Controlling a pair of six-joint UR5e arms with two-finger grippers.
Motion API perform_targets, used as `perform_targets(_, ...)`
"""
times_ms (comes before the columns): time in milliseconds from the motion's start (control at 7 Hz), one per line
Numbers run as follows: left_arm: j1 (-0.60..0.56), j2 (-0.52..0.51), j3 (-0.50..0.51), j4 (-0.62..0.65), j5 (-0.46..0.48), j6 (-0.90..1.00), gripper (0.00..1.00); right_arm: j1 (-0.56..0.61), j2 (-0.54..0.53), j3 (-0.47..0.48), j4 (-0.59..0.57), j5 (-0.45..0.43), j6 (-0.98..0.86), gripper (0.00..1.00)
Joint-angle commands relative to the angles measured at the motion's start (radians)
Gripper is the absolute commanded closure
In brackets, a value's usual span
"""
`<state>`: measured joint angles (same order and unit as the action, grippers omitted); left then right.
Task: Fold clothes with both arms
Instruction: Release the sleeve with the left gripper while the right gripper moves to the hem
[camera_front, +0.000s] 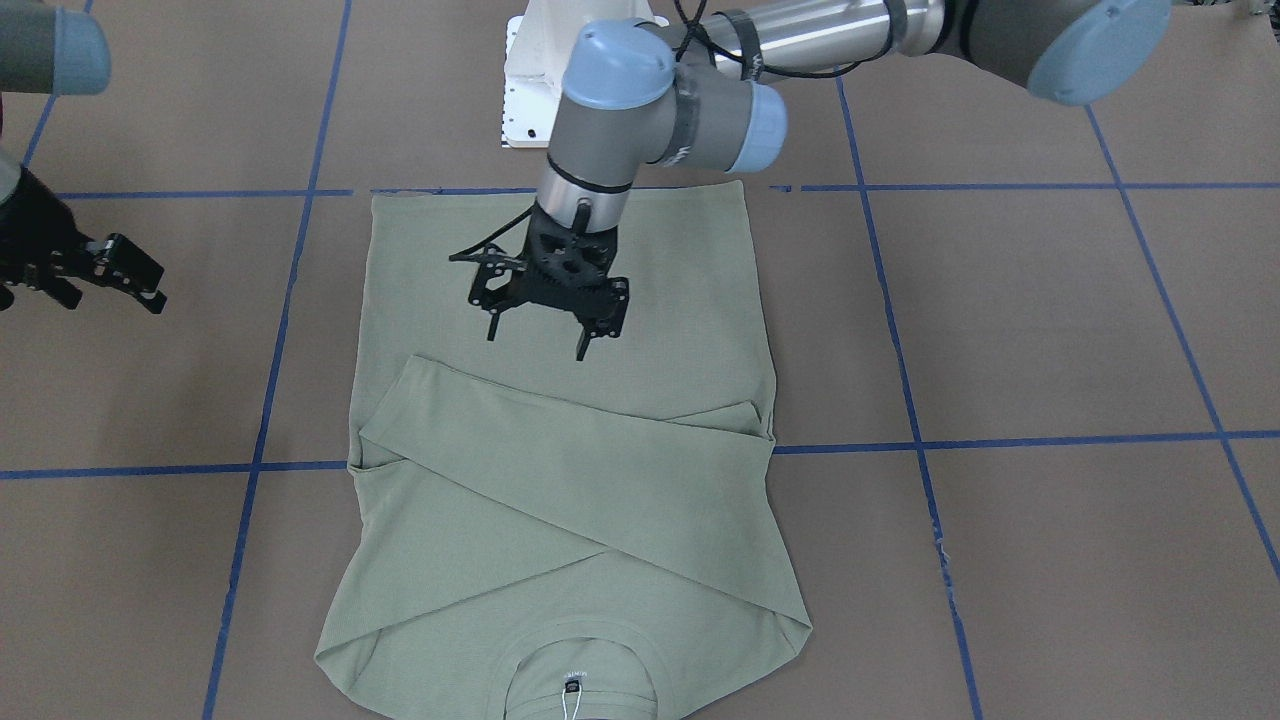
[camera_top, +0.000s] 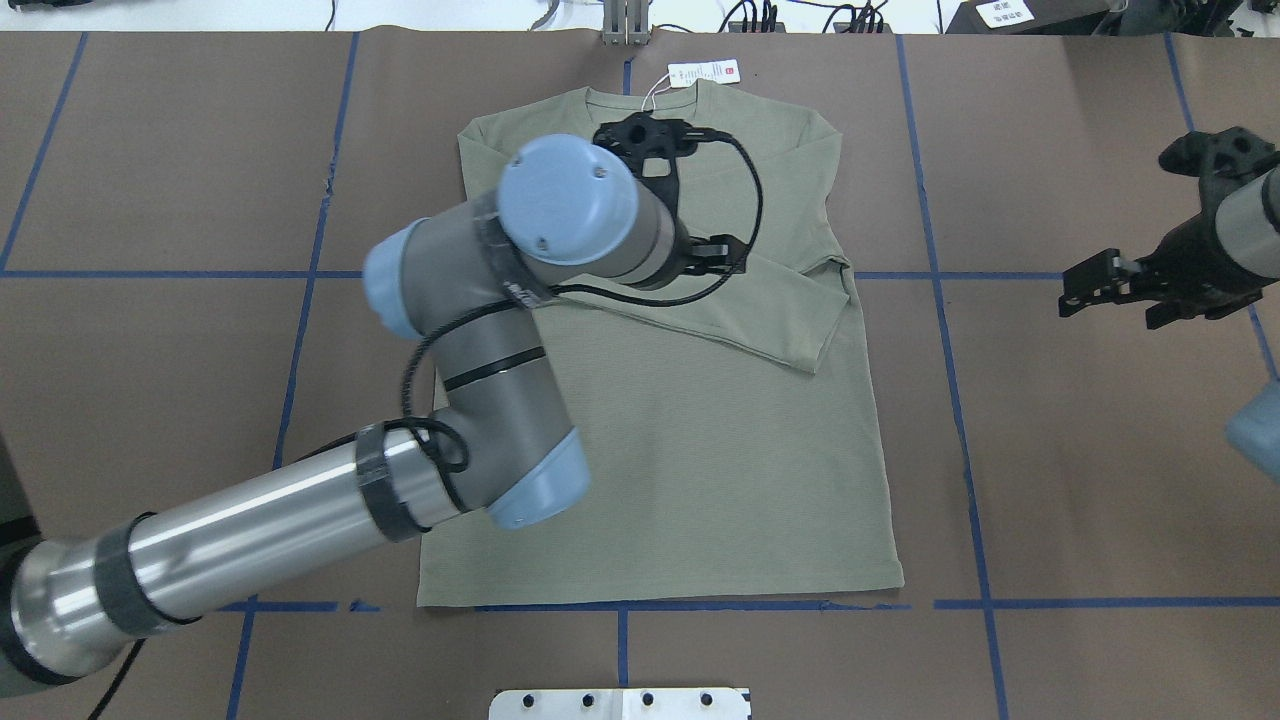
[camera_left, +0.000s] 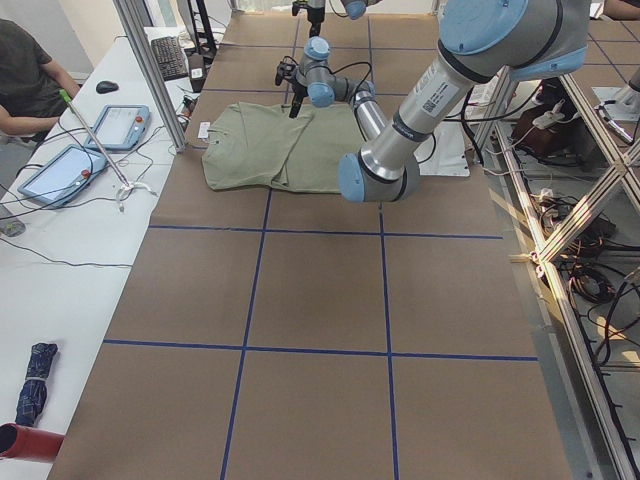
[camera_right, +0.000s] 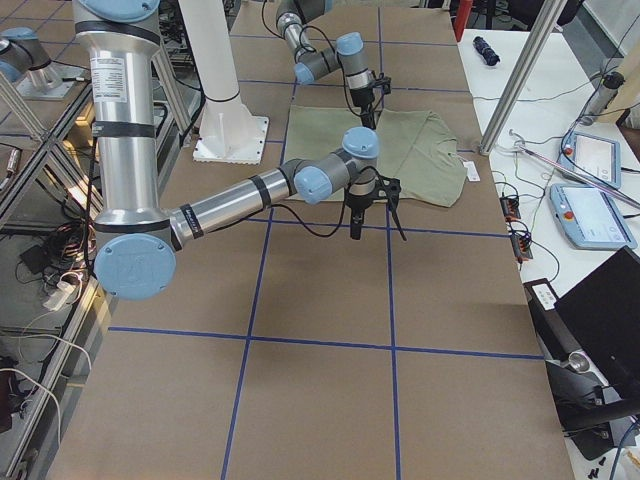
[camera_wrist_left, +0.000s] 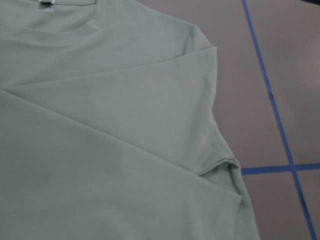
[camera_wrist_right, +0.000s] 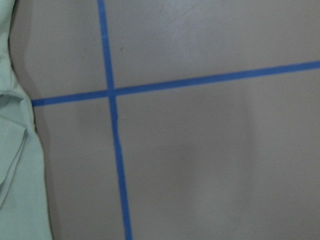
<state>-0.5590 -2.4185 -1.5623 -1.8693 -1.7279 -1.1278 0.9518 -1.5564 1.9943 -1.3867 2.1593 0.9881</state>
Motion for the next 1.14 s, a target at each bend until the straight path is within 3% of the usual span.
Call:
perform_targets(0, -0.03, 0.224, -0.352, 0.181, -0.015, 0.146, 0.01, -0.276, -0.016, 0.127, 0.02, -0.149, 0.301, 0.0)
perform_targets(143, -0.032, 0.313, -0.428, 0.182, -0.015, 0.179, 0.01, -0.432, -0.017, 0.144, 0.02, -0.276, 0.42, 0.0)
perform_targets(286, -0.033, 0.362, -0.465, 0.182, -0.015, 0.189, 0.01, -0.527, -0.017, 0.146, 0.02, -0.323, 0.463, 0.0)
perform_targets(571, -0.03, 0.374, -0.47, 0.18, -0.013, 0.18, 0.01, -0.644, -0.019, 0.144, 0.027, -0.354, 0.524, 0.01)
perform_targets(1000, -0.024, 0.374, -0.469, 0.177, -0.012, 0.177, 0.01, -0.668, -0.002, 0.078, 0.061, -0.351, 0.517, 0.05)
